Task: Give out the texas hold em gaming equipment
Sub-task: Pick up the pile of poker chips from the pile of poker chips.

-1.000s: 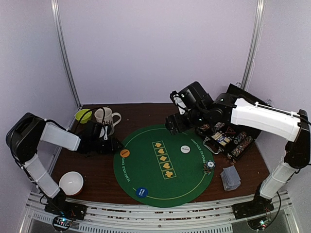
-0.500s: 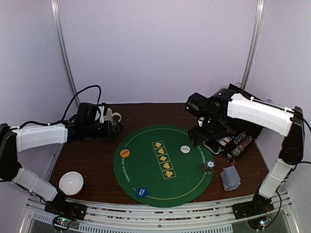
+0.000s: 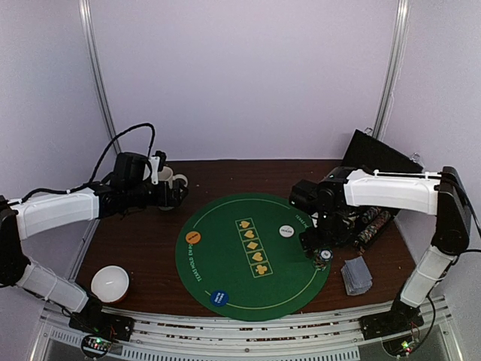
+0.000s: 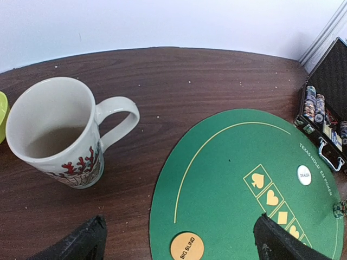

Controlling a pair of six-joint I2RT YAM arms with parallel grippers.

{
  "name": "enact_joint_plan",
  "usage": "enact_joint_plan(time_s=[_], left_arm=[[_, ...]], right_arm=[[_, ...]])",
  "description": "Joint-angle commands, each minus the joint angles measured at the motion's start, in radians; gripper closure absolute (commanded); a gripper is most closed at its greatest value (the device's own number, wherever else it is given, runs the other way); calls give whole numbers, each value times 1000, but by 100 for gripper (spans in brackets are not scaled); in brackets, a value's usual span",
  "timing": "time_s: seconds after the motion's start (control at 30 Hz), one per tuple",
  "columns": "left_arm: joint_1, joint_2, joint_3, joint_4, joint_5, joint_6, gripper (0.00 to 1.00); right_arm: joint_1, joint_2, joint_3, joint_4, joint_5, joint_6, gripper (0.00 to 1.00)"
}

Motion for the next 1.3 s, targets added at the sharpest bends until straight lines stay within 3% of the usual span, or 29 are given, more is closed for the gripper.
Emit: enact_joint_plan(time_s=[0.0,0.1,0.27,0.47,1.13,1.27], left_arm=[[-2,7,-4,12,9,26,2],[-2,1,-4,12,5,28,2],[-3,-1,1,9,-2,43,2],[-3,-4,3,9,4,42,2],[-3,8,21,9,3,62,2],[-3,7,22,9,3,68,2]], right_arm=[[-6,-2,-39,52,-14,8,13],[-10,-1,-63,73,-23,9,24],[-17,2,-88,102,-36,8,27],[-27,12,-99,119,-29,-5,39],[-52,8,15,28,-23,-53,98],[-54,3,51,-7,-20,-60,100]])
